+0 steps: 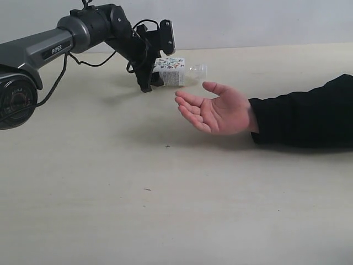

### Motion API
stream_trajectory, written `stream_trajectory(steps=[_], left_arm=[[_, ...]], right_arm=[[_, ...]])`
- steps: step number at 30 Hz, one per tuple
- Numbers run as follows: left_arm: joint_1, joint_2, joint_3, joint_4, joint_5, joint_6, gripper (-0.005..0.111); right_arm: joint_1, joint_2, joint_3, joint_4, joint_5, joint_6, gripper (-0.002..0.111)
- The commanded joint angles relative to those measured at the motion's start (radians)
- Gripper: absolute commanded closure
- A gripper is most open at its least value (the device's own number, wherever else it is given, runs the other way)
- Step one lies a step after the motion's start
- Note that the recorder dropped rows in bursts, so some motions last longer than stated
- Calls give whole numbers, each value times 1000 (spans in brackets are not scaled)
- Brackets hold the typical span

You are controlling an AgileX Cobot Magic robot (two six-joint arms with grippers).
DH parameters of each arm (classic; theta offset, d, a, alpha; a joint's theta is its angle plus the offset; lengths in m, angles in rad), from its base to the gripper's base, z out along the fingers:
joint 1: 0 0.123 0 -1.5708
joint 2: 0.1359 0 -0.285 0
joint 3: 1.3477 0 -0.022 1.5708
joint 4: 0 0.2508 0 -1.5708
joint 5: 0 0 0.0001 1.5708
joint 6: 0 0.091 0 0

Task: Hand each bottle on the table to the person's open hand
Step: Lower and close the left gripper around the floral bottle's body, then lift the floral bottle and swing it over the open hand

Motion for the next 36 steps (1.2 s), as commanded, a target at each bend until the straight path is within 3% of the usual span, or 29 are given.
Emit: stream_trajectory(steps=[1, 29, 36], left_arm=[[3, -5, -7, -7, 17, -5, 106], [3, -85, -7, 4, 132, -137, 107], [1, -132, -7, 49, 147, -269, 107]], right_arm=[[1, -4, 5, 0, -7, -1, 108], [1, -4, 5, 0, -7, -1, 108], [1, -4, 5, 0, -7, -1, 108]])
